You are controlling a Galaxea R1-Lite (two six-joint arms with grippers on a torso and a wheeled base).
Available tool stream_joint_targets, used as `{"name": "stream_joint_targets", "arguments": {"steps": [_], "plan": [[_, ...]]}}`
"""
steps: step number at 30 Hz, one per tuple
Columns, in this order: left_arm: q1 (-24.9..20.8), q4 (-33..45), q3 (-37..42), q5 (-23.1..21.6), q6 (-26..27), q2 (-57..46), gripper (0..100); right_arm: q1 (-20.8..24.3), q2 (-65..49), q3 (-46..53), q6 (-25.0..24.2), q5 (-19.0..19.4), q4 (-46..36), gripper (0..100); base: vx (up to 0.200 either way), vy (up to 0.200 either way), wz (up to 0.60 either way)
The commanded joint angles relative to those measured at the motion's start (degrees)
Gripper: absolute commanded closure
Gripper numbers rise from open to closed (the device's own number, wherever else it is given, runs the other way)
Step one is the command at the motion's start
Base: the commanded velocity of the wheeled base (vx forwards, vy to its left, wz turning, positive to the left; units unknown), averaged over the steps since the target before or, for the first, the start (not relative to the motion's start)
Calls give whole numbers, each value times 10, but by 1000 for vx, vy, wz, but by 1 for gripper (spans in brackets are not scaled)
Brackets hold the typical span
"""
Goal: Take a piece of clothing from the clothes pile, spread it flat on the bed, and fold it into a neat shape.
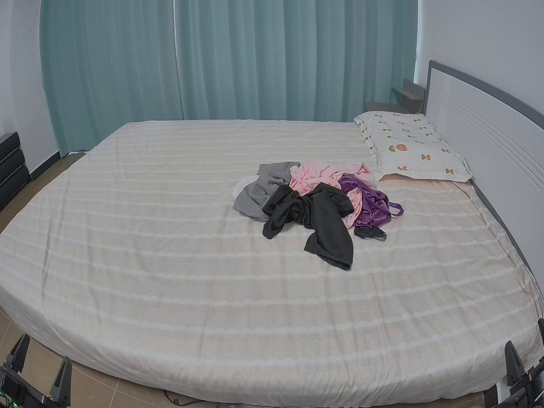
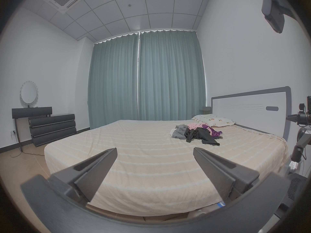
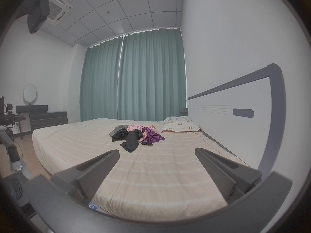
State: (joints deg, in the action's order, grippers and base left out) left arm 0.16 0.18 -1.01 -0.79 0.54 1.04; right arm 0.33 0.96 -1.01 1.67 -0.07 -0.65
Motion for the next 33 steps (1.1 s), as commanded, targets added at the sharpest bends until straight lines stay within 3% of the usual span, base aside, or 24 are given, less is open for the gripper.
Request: {"name": "stream_joint_targets", "arguments": {"steps": [1, 5, 6, 8, 14, 17, 20, 21, 25, 27, 28, 33], "plan": [[0, 0, 9, 0, 0, -9, 0, 2, 1, 7, 4, 2, 0, 0, 0, 0, 0], [0, 0, 9, 0, 0, -9, 0, 2, 48, -78, -32, 25, 13, 0, 0, 0, 0], [0, 0, 9, 0, 0, -9, 0, -9, 136, -152, -61, 37, 6, 0, 0, 0, 0], [0, 0, 9, 0, 0, -9, 0, -2, 222, -177, -61, 50, 20, 0, 0, 0, 0], [0, 0, 9, 0, 0, -9, 0, 52, 408, -152, -70, 72, 95, 0, 0, 0, 0], [0, 0, 9, 0, 0, -9, 0, 99, 539, -163, -95, 75, 146, 0, 0, 0, 0], [0, 0, 9, 0, 0, -9, 0, 114, 625, -183, -115, 75, 180, 0, 0, 0, 0], [0, 0, 9, 0, 0, -9, 0, 129, 722, -209, -134, 75, 223, 0, 0, 0, 0], [0, 0, 9, 0, 0, -9, 0, 155, 902, -290, -177, 68, 309, 0, 0, 0, 0], [0, 0, 9, 0, 1, -9, 0, 158, 935, -313, -191, 68, 321, 0, 0, 0, 0], [0, 0, 9, 0, 0, -9, 0, 166, 1006, -369, -229, 67, 331, 0, 0, 0, 0], [0, 0, 9, 0, 0, -9, 0, 187, 1156, -507, -309, 60, 327, 0, 0, 0, 0]]}}
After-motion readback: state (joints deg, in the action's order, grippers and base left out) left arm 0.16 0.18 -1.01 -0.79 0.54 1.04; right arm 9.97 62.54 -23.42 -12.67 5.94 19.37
